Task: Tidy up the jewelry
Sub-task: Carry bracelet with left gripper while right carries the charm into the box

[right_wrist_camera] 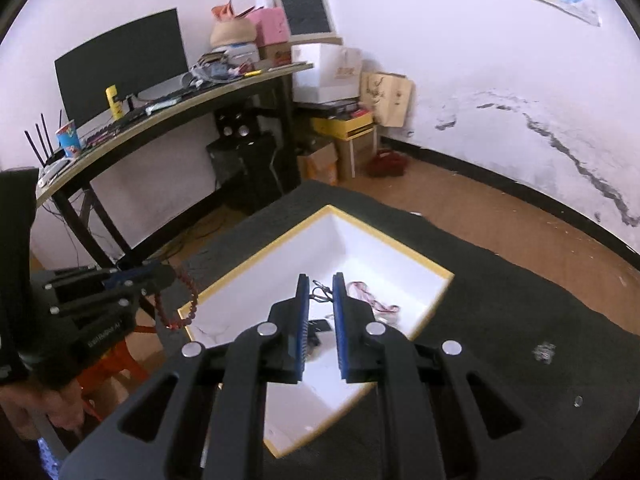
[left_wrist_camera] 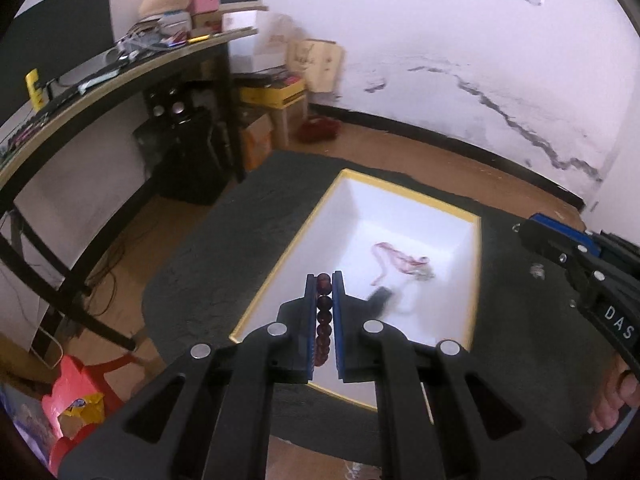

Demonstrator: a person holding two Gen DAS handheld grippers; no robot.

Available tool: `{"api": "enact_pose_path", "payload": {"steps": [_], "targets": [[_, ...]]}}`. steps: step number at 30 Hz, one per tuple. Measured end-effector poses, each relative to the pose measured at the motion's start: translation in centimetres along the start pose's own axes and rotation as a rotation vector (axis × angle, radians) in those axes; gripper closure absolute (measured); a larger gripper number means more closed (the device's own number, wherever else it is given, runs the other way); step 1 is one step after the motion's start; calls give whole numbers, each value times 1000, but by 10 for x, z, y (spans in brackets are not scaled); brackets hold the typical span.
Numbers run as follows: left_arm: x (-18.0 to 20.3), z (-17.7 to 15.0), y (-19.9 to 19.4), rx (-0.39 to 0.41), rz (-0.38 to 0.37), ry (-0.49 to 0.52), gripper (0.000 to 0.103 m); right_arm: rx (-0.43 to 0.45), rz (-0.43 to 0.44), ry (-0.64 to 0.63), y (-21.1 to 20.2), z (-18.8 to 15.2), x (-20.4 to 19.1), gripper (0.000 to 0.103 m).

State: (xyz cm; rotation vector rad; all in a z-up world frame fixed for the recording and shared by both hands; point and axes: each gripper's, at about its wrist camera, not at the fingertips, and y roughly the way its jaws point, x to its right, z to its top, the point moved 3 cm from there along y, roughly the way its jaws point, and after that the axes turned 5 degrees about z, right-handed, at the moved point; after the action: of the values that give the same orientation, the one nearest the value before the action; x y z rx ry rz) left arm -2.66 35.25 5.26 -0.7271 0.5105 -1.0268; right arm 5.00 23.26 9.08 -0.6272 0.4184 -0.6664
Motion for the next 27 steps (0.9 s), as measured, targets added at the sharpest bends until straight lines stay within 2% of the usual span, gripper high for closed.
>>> {"api": "enact_pose_path", "payload": {"steps": [5,8,12,17,20,22,27], "targets": [[-9,-8,36,-47,-17,-33,96,-36,-12,-7,35,1,-4,91],[-5,-14,57,-62,-7,-44,96,-56,-28,-6,56,-2,0,91],[2,-22,83,-95,-32,-68,96,-85,-42,2,84,-7,11,91],[16,-33,109,-111,-11,-61,96,-110,-55,14,110,-19,28,91],[23,-41,122,-97,31,-57,96,-125,-51,21,126,-28,37,91],[27,-51,134,-118,16,-80,96,-138,-53,13,135,-33,42,91],[36,-60,146,-128,25,-48,96,-160,-52,4,155,-40,54,91]]}}
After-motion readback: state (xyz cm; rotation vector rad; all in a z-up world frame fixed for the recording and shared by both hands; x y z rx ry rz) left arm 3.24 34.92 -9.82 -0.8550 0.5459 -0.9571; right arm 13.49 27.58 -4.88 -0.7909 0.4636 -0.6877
